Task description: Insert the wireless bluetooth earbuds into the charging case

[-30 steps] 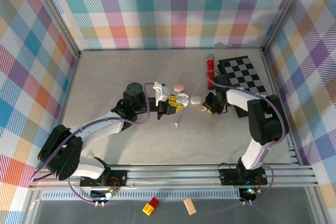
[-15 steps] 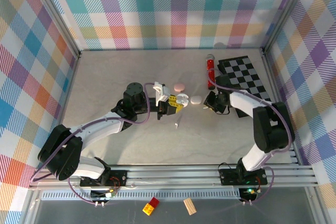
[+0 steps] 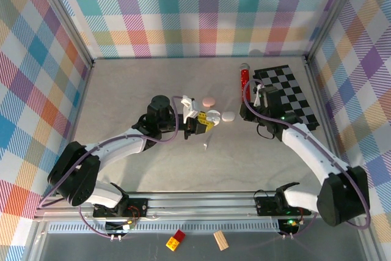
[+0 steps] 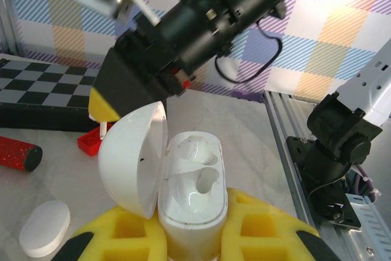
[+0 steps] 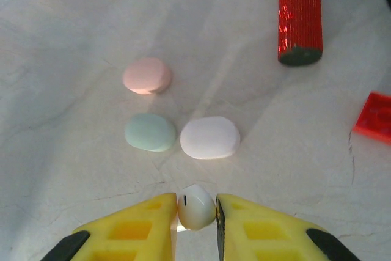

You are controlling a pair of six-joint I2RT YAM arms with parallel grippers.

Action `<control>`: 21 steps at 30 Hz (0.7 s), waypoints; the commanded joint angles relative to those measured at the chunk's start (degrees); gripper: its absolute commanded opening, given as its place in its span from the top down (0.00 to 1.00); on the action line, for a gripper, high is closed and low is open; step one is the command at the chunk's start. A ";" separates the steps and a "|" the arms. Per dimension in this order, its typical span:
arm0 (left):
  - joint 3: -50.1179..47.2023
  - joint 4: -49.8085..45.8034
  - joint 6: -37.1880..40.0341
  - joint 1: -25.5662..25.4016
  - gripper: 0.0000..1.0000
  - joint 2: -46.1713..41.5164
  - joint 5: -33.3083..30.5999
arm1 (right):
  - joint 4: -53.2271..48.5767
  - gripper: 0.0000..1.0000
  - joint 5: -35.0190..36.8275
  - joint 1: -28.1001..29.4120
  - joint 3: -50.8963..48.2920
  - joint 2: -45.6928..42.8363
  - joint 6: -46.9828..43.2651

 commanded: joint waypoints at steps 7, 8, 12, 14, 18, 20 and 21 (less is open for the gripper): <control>2.77 -2.54 2.40 0.53 0.90 0.28 -0.41 | -5.24 0.77 2.74 4.84 6.86 -7.62 -10.32; 2.80 -2.84 2.51 0.55 0.90 0.19 -0.43 | -5.46 0.77 3.37 4.84 6.88 -7.75 -10.51; 2.81 -3.12 2.57 0.55 0.89 0.08 -0.68 | -7.54 0.72 5.66 4.85 6.87 -5.50 -9.98; 2.52 -3.26 2.53 0.63 0.89 -0.29 -1.05 | -7.81 0.67 6.55 4.61 6.48 -4.44 -7.51; 1.52 -2.84 2.05 1.58 0.90 -1.20 -1.00 | -8.59 0.49 4.38 0.93 6.32 -0.37 -3.48; 0.99 -2.05 1.41 2.19 0.90 -1.42 -0.72 | -9.26 0.44 1.86 -1.94 7.37 4.50 -1.59; 0.81 -1.86 1.22 2.34 0.90 -1.55 -0.54 | -9.54 0.44 1.55 -2.70 8.04 6.95 -0.96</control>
